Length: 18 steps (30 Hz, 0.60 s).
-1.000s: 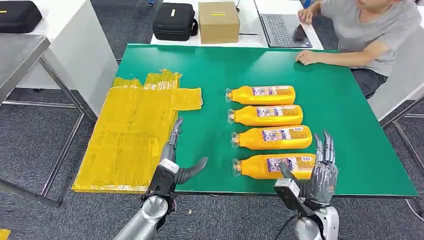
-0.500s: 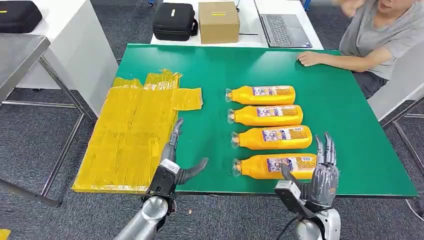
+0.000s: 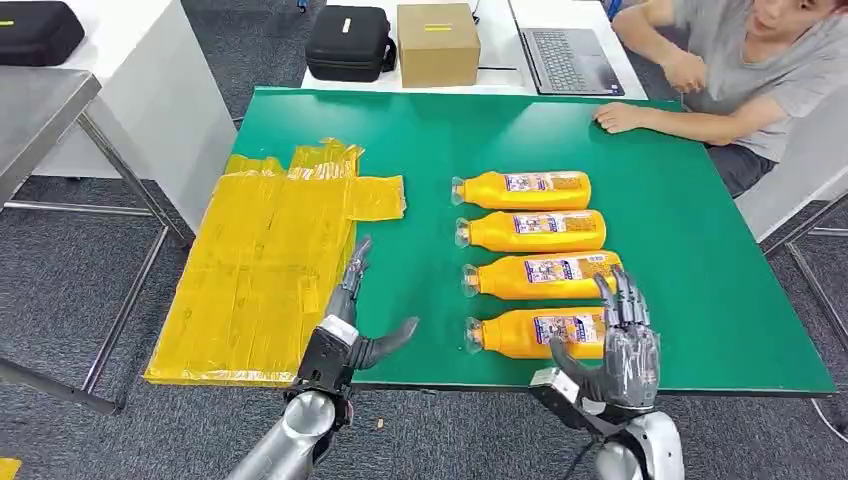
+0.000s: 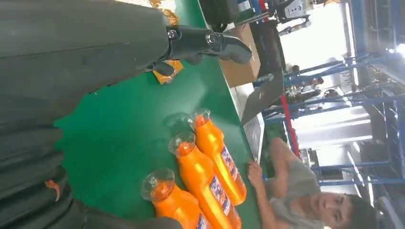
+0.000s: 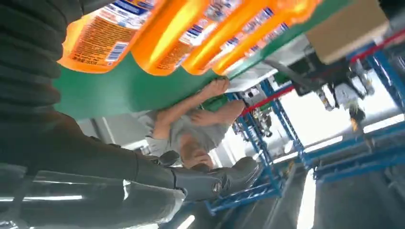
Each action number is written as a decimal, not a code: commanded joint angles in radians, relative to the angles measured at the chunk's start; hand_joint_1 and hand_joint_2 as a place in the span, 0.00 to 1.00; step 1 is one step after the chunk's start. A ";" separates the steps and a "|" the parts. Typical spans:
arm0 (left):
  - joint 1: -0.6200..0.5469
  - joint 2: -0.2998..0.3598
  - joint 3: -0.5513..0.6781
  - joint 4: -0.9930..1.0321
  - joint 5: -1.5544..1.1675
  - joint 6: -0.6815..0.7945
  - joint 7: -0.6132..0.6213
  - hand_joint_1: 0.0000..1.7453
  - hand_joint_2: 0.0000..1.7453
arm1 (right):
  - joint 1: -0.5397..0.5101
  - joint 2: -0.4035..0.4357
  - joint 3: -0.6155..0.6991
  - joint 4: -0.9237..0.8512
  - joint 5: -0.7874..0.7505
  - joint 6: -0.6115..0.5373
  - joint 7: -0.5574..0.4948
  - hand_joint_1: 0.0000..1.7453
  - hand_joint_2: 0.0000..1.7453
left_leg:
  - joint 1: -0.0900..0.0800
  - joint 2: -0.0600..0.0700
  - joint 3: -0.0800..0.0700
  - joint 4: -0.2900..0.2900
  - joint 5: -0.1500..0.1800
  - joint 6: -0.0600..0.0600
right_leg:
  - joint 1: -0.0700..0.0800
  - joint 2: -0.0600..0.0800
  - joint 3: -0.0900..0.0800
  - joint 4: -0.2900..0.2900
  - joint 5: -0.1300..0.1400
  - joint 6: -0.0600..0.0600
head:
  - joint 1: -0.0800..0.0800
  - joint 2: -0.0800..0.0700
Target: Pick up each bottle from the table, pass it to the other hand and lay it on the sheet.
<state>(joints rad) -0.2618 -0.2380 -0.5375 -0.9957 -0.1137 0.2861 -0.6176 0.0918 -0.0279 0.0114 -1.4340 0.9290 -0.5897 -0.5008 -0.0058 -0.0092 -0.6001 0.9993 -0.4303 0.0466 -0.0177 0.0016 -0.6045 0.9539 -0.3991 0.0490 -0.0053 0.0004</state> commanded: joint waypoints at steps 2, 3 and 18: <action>-0.013 0.037 0.027 0.016 0.001 -0.020 -0.003 0.00 1.00 | 0.024 -0.079 -0.048 -0.005 0.059 0.108 0.059 0.00 1.00 | 0.001 0.001 0.004 -0.001 -0.001 -0.002 | 0.001 0.000 0.004 -0.001 -0.001 -0.002 | 0.000 0.000; -0.012 0.037 0.028 0.015 -0.002 -0.025 -0.005 0.00 1.00 | 0.034 -0.083 -0.051 -0.018 0.079 0.120 0.067 0.00 1.00 | 0.000 0.001 0.002 -0.001 -0.001 -0.001 | 0.001 0.000 0.002 -0.001 -0.001 -0.001 | 0.000 0.000; -0.020 0.026 0.027 0.024 -0.003 -0.069 -0.008 0.00 1.00 | 0.117 -0.141 -0.107 -0.211 0.201 0.328 0.123 0.00 1.00 | 0.001 0.001 0.005 0.000 -0.003 -0.003 | 0.001 0.000 0.004 0.000 -0.002 -0.002 | 0.000 0.000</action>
<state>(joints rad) -0.2548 -0.2277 -0.5173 -0.9957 -0.1183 0.2300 -0.6298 0.1912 -0.1461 -0.0534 -1.5767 1.1200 -0.3295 -0.3796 -0.0060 -0.0092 -0.6000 0.9993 -0.4303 0.0467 -0.0177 0.0016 -0.6045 0.9537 -0.3990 0.0490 -0.0057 0.0004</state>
